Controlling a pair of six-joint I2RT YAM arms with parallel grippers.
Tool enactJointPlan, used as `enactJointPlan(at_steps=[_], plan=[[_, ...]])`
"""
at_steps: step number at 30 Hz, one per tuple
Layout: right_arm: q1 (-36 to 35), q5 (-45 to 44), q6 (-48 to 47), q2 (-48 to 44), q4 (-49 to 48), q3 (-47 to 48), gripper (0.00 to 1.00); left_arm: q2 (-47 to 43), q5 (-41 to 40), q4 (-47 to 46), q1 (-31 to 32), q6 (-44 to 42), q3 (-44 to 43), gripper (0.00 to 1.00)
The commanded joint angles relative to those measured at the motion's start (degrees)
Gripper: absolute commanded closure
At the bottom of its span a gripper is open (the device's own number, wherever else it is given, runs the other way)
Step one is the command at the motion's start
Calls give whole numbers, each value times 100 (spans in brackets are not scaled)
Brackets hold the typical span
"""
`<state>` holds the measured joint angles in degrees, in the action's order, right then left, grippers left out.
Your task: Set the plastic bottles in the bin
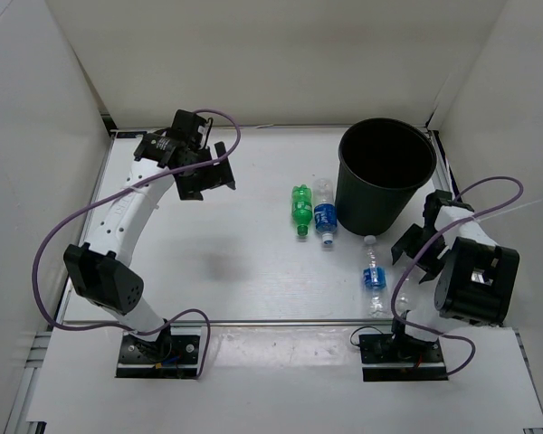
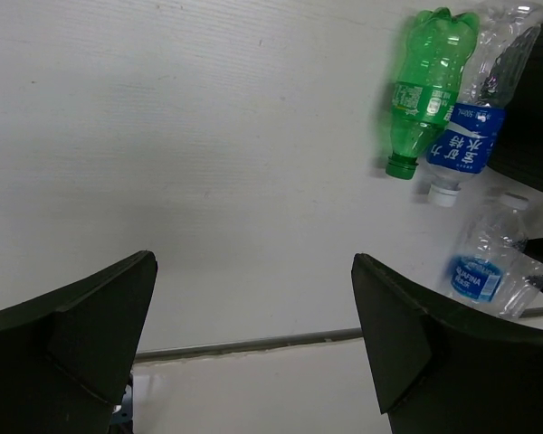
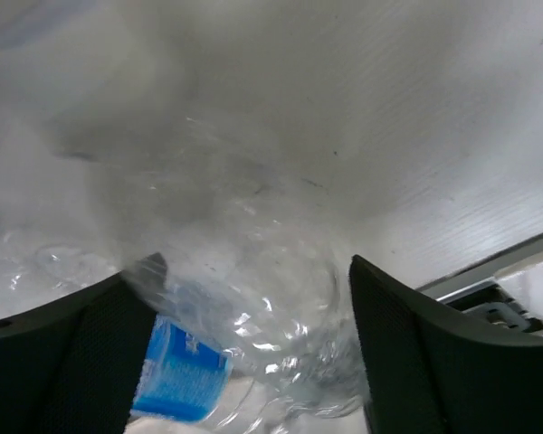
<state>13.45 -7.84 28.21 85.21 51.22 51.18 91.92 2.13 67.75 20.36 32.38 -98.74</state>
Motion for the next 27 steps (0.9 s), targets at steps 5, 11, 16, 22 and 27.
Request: enactJointPlan(at_steps=[5,11,16,22,27], plan=[[122,-190,422,260,177,234,40,-481,-160,-25,-14,-48,83,0],[122,-307,993,-995,1327,656,55,-587,-213,-25,-14,-48,434,0],[122,422,1363,-2209,2549,1928,68,-640,-266,-77,-14,14,566,0],[122,1047,810,-2632,1596,5378,65,-561,-169,-16,-14,14,742,0],[17,600,222,-644,959,7368,73,-508,-178,-15,-14,67,1215,0]])
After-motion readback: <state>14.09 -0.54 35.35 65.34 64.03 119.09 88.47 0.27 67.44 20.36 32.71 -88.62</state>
